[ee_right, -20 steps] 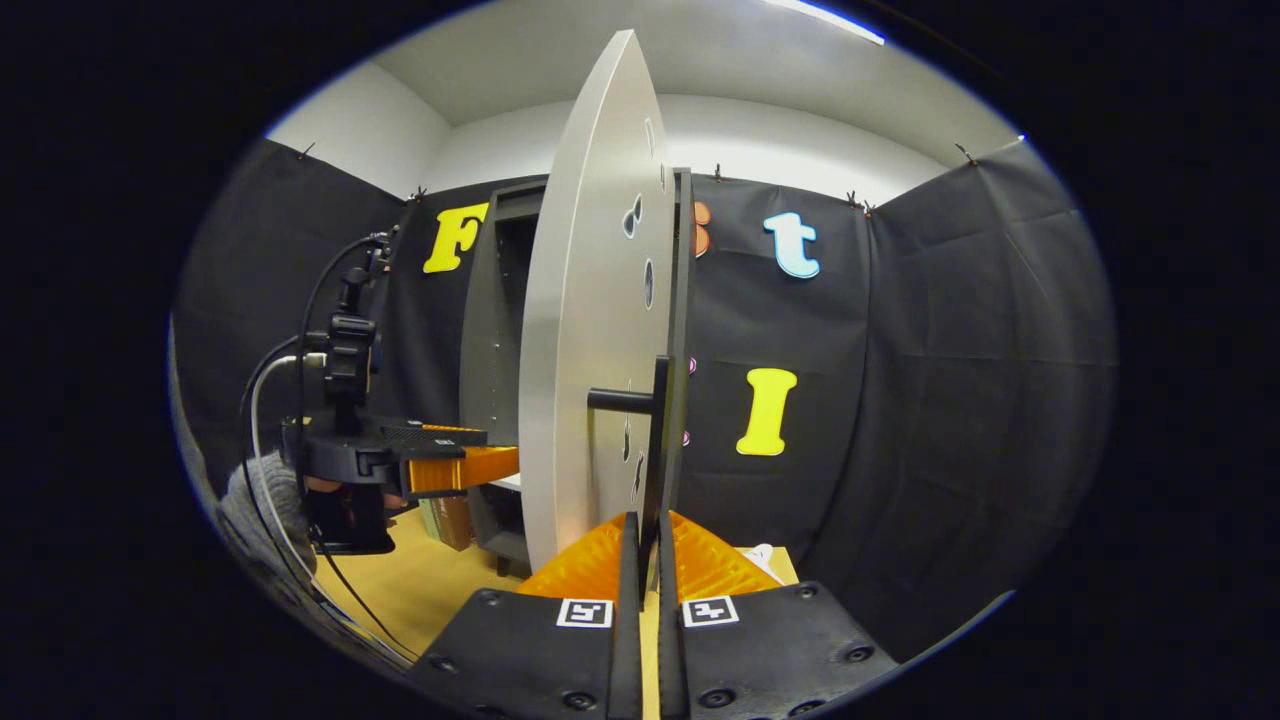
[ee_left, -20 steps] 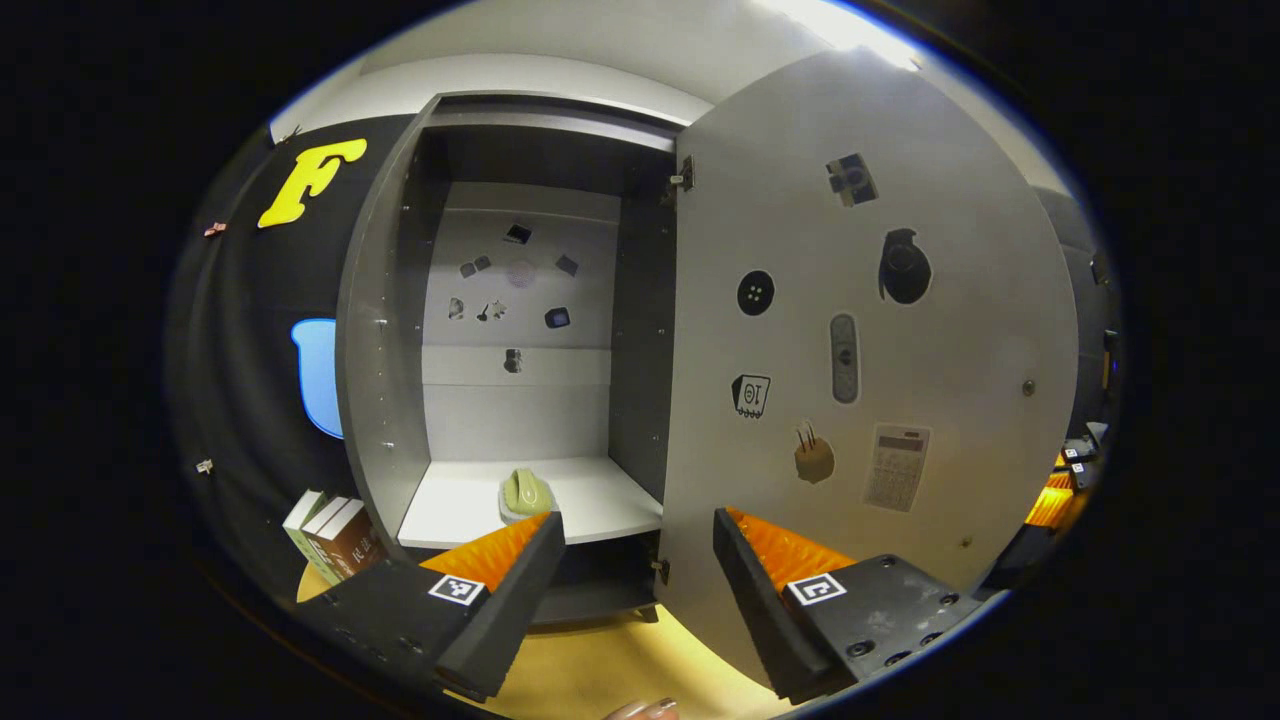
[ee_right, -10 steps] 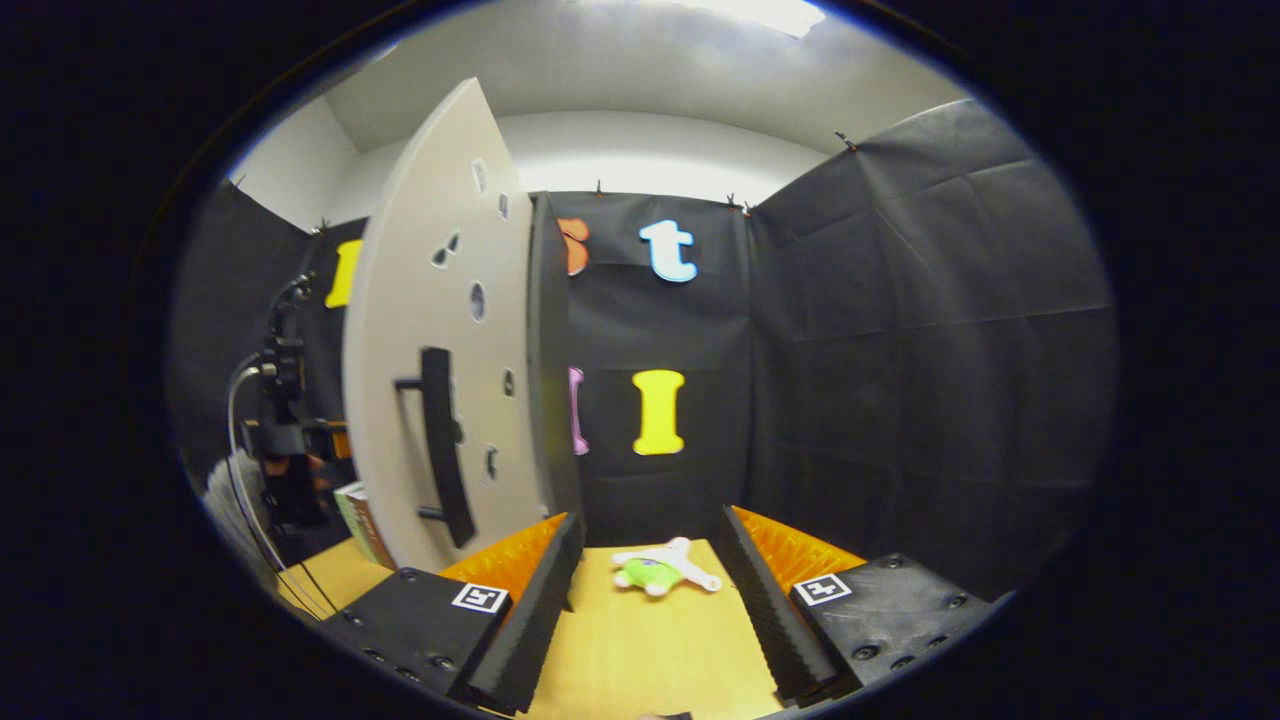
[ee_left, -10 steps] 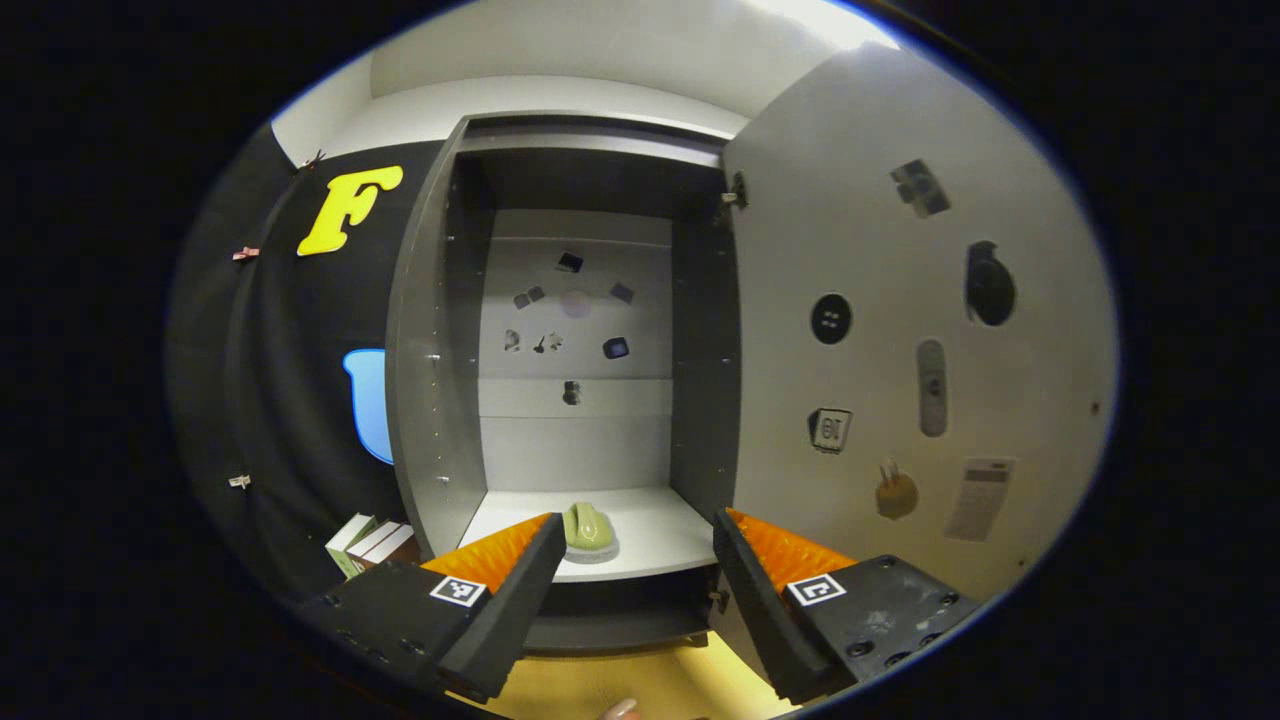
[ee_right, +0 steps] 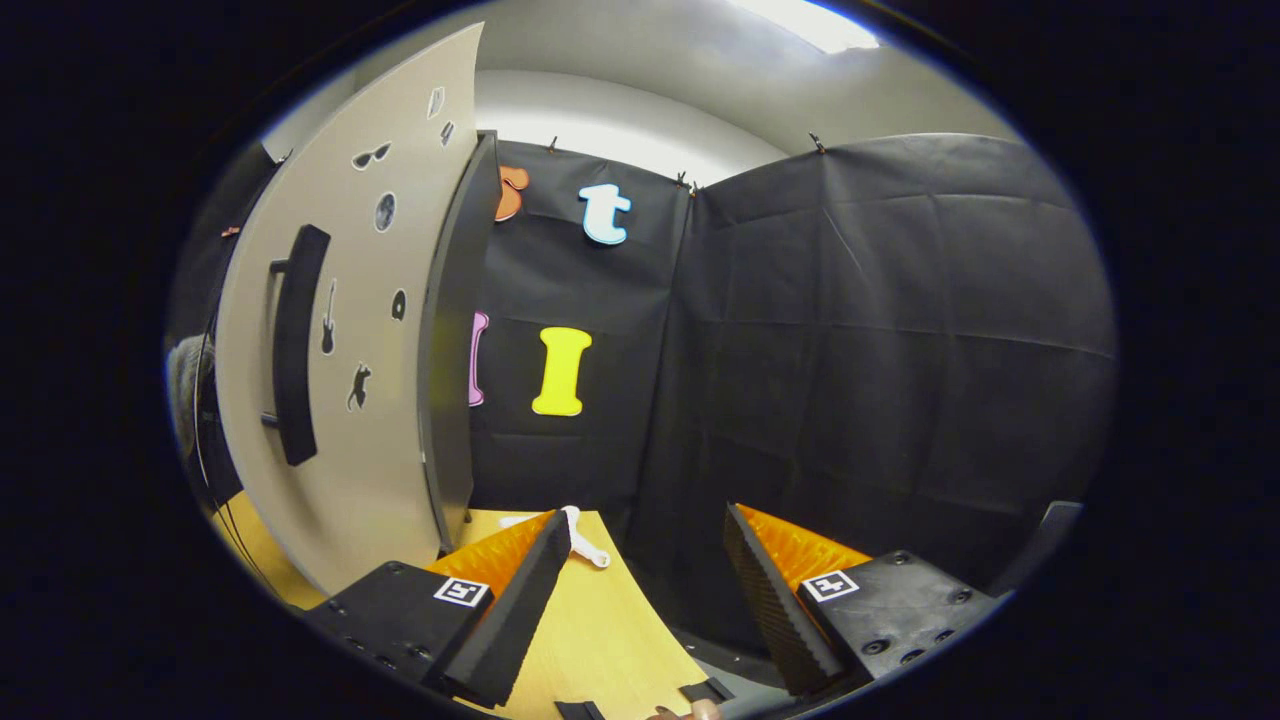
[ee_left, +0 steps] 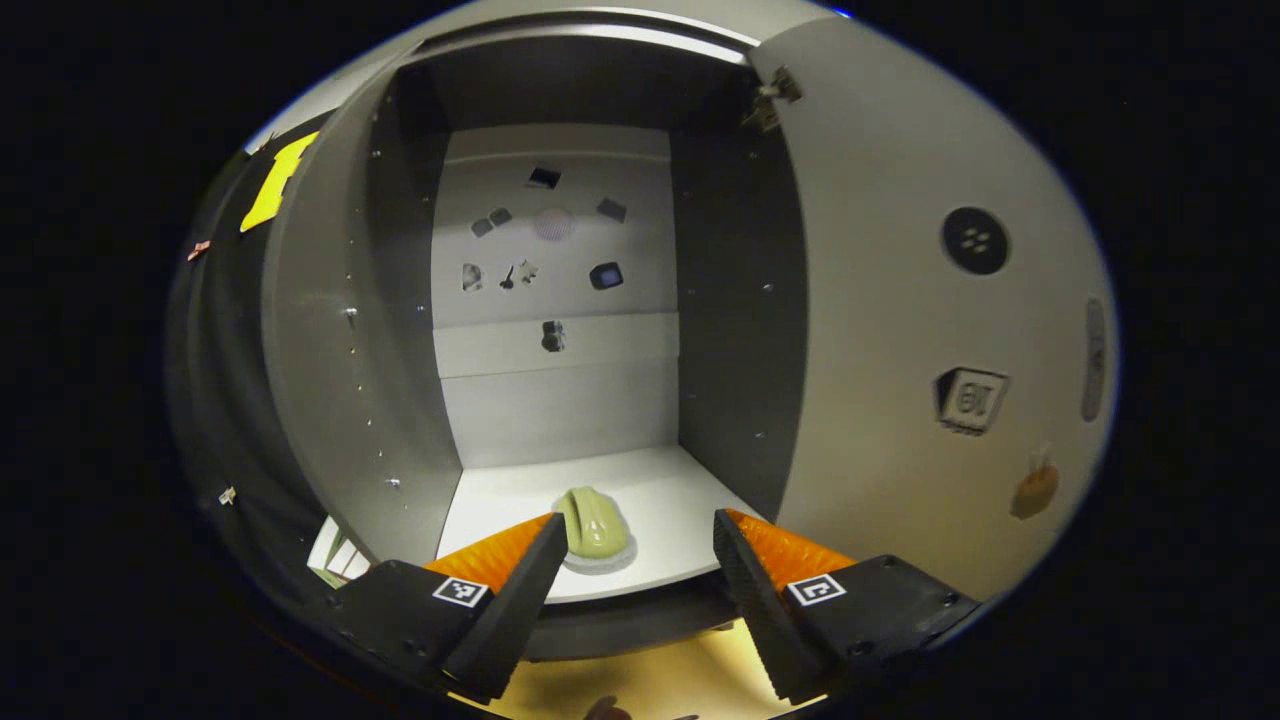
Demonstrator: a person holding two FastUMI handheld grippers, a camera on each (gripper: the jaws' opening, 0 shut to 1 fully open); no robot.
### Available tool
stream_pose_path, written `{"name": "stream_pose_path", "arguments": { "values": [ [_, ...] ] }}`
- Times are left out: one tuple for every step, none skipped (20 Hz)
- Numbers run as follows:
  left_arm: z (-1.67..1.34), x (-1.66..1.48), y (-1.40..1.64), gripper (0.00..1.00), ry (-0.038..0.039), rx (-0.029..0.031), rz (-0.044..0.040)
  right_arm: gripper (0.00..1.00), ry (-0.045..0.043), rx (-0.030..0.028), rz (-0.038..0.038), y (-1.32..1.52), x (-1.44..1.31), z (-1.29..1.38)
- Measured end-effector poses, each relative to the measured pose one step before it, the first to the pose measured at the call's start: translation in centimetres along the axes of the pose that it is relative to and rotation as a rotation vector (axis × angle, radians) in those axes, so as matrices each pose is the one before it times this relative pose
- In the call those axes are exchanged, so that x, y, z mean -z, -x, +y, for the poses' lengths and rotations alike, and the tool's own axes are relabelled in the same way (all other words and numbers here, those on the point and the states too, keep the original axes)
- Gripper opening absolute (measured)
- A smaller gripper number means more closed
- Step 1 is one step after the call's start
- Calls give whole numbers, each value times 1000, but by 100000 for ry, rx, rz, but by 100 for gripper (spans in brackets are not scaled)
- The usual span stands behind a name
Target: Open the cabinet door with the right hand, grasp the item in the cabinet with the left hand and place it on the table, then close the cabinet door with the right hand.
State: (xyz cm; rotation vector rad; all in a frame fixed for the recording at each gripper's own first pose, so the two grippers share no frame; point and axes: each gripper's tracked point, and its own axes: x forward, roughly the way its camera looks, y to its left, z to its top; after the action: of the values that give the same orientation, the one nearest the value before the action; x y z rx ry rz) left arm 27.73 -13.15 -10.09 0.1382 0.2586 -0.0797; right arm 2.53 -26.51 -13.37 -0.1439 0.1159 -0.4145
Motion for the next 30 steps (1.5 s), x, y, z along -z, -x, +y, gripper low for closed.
{"name": "stream_pose_path", "arguments": {
  "values": [
    [363, 15, -1157, 92, -421, -481, 1248, 97, 764, 968, 1409, -230, 561, -277],
    [233, -2, -1188, 92, 13, -106, 1615, 97, 371, 426, 1209, -158, 455, -169],
    [79, 156, -1183, 92, -446, 990, 1959, 97, -94, -288, 1026, -132, 427, 26],
    [212, -123, -1323, 92, -621, 1320, 829, 97, 673, 529, 1248, -290, 571, 57],
    [498, 109, -1416, 92, 675, 46, 1879, 97, 1777, 1421, 1299, -287, 712, -251],
    [406, 452, -795, 90, 1593, -176, 2760, 98, 2060, 1288, 1593, -210, 715, -276],
    [471, 297, -976, 88, 2446, -282, 2208, 98, 1393, 698, 1819, -310, 590, -140],
    [426, 99, -898, 86, 2669, -657, 1570, 98, 378, -113, 1482, -377, 415, 211],
    [362, 274, -912, 84, 2002, -459, 2283, 98, -294, -889, 1164, -325, 286, 267],
    [331, 359, -600, 83, 868, -542, 2345, 98, -312, -413, 509, -441, 137, 227],
    [256, 327, -600, 82, 1168, -122, 2373, 98, -175, -104, 154, -374, 99, 47],
    [128, 136, -699, 81, 1217, -422, 1416, 98, -299, 56, -56, -451, 16, 50],
    [346, 262, -613, 78, 835, -1119, 1438, 98, -389, -42, 212, -377, 31, 46],
    [442, 451, -583, 77, 1092, -1739, 2664, 98, -149, 194, 179, -306, 116, 33],
    [385, 435, -486, 74, -73, -1480, 2817, 98, 297, 489, 164, -309, 155, -89],
    [333, 507, -491, 74, -1177, -1358, 2948, 97, 469, 579, 192, -350, 135, -80],
    [277, 357, -405, 71, -1367, -1194, 2457, 98, 210, 342, 378, -272, 135, -100],
    [82, 245, -497, 70, -1136, -1281, 1667, 98, -118, 133, 267, -165, 56, 107],
    [164, 335, -135, 60, -794, -1966, 1491, 98, -330, -191, 158, -188, 80, 75],
    [36, -137, -107, 55, -235, -1365, 176, 98, -145, -179, 62, -32, 47, 46],
    [-105, -57, -217, 50, -495, -941, -116, 98, 151, -6, 247, -14, 86, -107],
    [-37, -3, 36, 43, -1118, -711, 381, 98, 507, 276, 207, -85, 137, -40],
    [20, 44, 52, 36, -971, -1290, 568, 98, 481, 331, 188, -85, 70, -81],
    [-55, -53, -27, 29, -282, -379, 242, 98, 268, 233, 404, -43, 102, 100],
    [-6, 6, -66, 24, 1175, -51, 84, 98, 33, 83, 434, 20, 124, -22],
    [55, 91, -81, 23, 1349, -68, 905, 98, -82, 82, 425, 11, 84, -43],
    [257, -46, 1, 21, 1691, -489, 179, 98, -178, 10, 218, 125, 5, -40],
    [338, -17, -6, 20, 954, -1361, -316, 98, -327, -175, -193, 183, -90, 1],
    [455, 148, 190, 20, 33, -1427, 327, 98, -385, -30, -896, 213, -251, -8],
    [254, 89, 306, 19, 506, -567, 152, 98, -394, -34, -925, 176, -260, 48]
  ]
}}
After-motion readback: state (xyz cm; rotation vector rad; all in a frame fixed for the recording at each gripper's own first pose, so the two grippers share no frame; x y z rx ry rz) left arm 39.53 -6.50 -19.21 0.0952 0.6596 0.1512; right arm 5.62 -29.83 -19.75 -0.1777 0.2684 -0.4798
